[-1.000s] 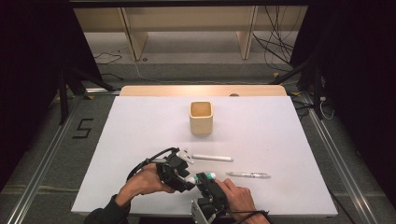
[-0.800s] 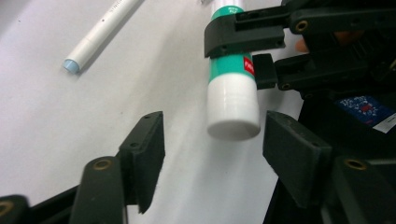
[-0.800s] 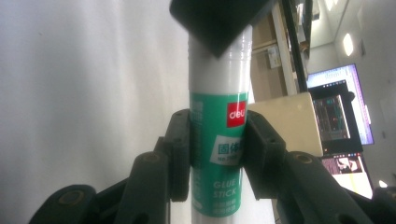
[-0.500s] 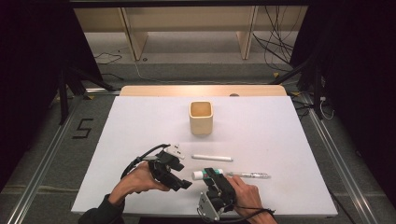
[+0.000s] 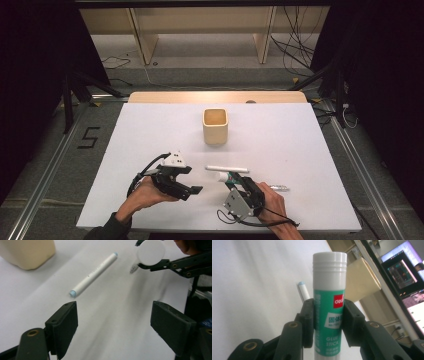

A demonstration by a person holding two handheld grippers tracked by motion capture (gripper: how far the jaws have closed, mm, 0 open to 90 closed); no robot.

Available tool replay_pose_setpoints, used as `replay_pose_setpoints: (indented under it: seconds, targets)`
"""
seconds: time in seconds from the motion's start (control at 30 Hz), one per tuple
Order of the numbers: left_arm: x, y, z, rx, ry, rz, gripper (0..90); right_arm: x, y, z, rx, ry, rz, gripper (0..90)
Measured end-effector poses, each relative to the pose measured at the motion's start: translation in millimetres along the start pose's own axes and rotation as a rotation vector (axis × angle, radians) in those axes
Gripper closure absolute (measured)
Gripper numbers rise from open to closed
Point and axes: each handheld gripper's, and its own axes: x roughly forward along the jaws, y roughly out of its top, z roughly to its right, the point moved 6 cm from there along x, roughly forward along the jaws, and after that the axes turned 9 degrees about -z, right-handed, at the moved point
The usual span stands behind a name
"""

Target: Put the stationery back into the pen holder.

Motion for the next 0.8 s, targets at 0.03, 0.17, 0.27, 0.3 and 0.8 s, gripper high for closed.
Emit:
replay_pose_setpoints:
  seconds: [0.03,0.17,0.27,0.3,0.8]
  targets:
    - [0.5,-1.6,-1.3,-0.005,0.007,0.015,21.2,0.0,-1.0,2.9,0.009,0.005,0.002,65.8]
    - [2.4,-8.8,-6.0,-0.036,0.026,0.08,20.7,0.5,-1.9,9.3,0.115,0.044,0.026,65.8]
    - [3.3,-14.8,-10.2,-0.056,0.049,0.12,20.3,0.0,-1.8,13.9,0.176,0.071,0.042,65.8]
    - [3.4,-16.9,-11.5,-0.064,0.056,0.13,20.1,0.0,-1.9,15.2,0.195,0.083,0.046,65.8]
    - [-1.2,-37.9,-20.9,-0.138,0.122,0.243,18.3,9.9,0.0,45.2,0.523,0.279,0.124,65.7]
